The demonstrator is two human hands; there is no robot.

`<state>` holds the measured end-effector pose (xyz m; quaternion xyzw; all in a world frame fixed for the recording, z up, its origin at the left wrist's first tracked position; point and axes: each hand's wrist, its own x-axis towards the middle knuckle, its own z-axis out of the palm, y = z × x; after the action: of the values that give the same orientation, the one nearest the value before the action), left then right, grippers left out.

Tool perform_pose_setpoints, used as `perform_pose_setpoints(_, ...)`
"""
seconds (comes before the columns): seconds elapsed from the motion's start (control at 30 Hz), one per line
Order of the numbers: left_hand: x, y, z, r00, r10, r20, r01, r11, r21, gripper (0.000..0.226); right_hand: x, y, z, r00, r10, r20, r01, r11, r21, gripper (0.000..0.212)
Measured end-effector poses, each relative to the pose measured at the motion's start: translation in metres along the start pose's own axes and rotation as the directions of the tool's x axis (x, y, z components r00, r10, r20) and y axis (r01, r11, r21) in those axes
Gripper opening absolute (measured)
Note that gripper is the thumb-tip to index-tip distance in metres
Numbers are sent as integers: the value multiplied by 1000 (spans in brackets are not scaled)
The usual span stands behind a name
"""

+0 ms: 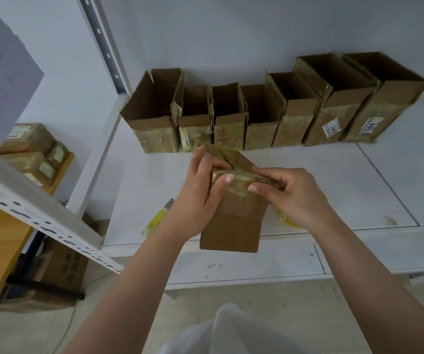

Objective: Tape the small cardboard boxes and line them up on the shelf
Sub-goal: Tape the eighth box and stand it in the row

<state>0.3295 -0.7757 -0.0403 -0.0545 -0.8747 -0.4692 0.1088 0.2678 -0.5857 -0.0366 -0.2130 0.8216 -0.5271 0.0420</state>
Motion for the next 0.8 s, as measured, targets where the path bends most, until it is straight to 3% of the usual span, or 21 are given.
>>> perform_pose_setpoints(0.2,5,6,-1,983,16,-181,-4,998,65,47,2,2,-6,994,0,-113,0,1000,2,61)
perform_pose_setpoints(0.33,6,7,1,978,40,-206,-23,996,85,50,1,1,-3,964,-149,-218,121,983,-137,32)
perform_pose_setpoints(0.5,4,4,2,976,0,-218,8,999,36,47,-1,0,-1,964,-179,-194,169,983,-66,19)
perform_pose_setpoints(0.63,4,3,-6,969,-43,-245,31,998,-55,51,-3,-1,-10,968,-161,-193,192,969,157,35)
perform_pose_setpoints(0.8,3,11,-7,971,-56,-230,20,987,-158,47,-2,-5,-2,956,-270,-114,279,957,75,48)
